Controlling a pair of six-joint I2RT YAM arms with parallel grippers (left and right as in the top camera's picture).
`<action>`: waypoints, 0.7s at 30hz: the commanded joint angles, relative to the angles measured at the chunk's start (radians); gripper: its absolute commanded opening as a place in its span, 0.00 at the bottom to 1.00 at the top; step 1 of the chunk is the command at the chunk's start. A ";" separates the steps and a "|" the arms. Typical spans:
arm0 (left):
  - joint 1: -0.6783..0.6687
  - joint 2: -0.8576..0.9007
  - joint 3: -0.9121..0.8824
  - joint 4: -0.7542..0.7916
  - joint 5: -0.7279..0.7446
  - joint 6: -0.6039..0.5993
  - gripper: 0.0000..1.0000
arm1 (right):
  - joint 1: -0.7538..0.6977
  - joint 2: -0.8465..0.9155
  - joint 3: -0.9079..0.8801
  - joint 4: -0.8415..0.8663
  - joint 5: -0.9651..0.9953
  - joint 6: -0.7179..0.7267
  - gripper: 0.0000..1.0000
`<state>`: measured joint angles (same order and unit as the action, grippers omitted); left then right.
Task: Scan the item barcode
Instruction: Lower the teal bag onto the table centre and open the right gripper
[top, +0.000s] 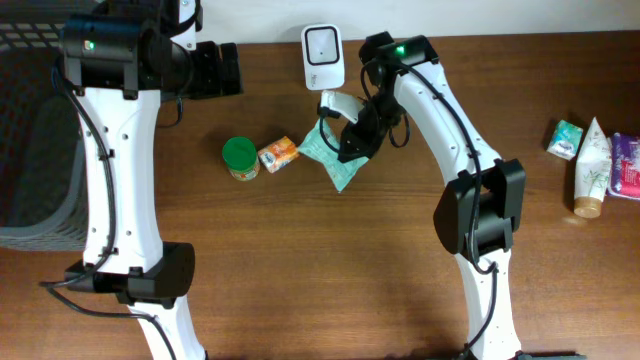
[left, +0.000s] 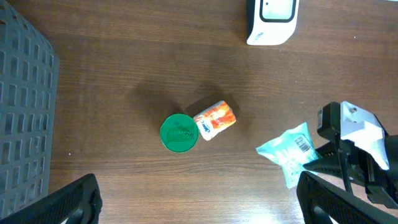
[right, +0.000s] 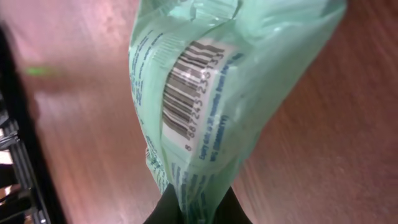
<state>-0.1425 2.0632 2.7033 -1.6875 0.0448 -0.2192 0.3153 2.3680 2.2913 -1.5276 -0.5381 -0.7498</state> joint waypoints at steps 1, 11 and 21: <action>0.008 -0.014 0.011 0.000 0.000 0.016 0.99 | 0.005 -0.038 -0.004 0.007 0.012 0.030 0.04; 0.008 -0.014 0.011 0.000 0.000 0.016 0.99 | 0.005 0.013 -0.005 0.063 0.080 0.208 0.04; 0.008 -0.014 0.011 0.000 0.000 0.016 0.99 | -0.024 0.064 -0.163 0.130 0.022 0.274 0.52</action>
<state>-0.1425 2.0632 2.7033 -1.6875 0.0448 -0.2192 0.3107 2.4413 2.1075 -1.3994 -0.5140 -0.5274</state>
